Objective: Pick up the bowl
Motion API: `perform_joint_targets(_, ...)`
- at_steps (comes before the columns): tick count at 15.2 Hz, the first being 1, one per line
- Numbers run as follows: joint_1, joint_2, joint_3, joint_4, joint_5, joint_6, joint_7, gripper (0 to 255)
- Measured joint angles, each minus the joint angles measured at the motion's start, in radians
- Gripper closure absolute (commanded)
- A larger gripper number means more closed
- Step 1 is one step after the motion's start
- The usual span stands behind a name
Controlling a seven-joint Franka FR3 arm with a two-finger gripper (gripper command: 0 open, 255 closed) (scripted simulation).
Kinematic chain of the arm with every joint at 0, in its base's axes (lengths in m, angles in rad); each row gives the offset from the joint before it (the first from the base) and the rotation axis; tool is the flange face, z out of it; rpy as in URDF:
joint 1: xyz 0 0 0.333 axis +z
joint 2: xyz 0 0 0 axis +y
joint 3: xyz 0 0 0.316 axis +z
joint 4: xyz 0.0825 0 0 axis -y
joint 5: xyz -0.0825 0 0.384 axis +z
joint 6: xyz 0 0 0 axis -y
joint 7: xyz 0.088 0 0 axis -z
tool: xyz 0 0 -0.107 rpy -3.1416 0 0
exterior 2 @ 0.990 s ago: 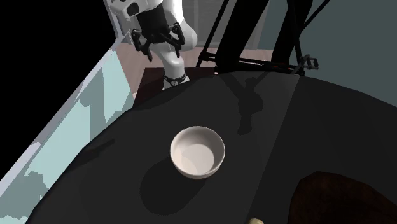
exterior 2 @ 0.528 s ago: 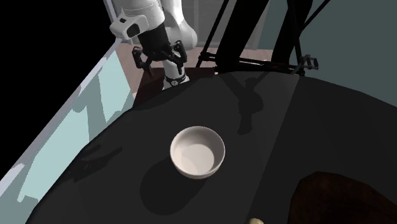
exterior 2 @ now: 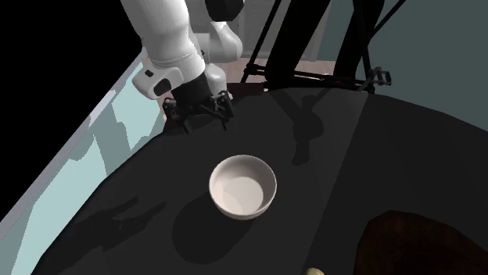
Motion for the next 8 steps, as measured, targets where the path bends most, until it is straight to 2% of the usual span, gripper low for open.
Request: perform_joint_targets(8,0.009,0.293,0.012,0.205,0.018,0.117,0.02,0)
